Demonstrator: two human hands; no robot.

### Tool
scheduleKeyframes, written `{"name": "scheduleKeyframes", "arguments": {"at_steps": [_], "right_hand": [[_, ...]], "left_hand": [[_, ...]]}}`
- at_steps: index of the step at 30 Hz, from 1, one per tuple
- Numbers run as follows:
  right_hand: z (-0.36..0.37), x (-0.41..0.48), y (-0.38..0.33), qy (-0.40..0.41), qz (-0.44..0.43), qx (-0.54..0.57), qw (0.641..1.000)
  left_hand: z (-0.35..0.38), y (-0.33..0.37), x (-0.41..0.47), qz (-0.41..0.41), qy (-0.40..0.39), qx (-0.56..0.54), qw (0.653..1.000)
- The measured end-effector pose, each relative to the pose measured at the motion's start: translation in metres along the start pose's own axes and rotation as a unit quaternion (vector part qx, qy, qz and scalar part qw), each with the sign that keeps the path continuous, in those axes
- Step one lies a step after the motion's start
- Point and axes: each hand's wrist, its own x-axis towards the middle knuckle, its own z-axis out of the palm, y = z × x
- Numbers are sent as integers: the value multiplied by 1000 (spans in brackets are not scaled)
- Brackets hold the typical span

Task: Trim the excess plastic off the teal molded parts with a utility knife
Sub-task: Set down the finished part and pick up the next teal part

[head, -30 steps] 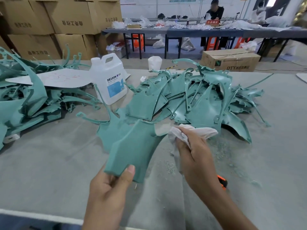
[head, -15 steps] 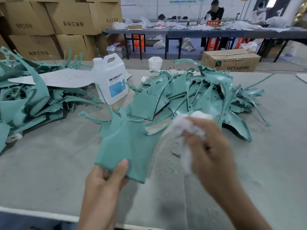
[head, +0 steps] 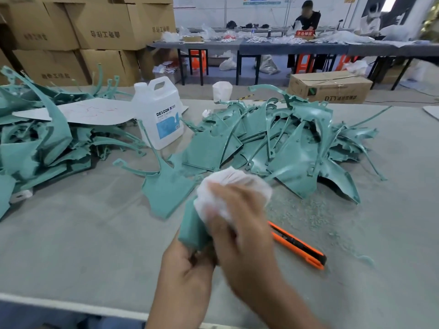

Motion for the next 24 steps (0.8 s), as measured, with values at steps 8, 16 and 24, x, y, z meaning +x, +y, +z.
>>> {"name": "scheduleKeyframes", "arguments": {"at_steps": [8, 16, 24], "right_hand": [[-8, 0, 35, 40, 34, -81, 995], [-18, 3, 18, 69, 137, 67, 986], [-8, -14, -7, -75, 7, 143, 987]], "left_hand": [[-13, 4, -4, 10, -40, 6, 999], [-14, -7, 3, -16, 18, -43, 999], [-18, 6, 6, 32, -90, -15, 995]]}}
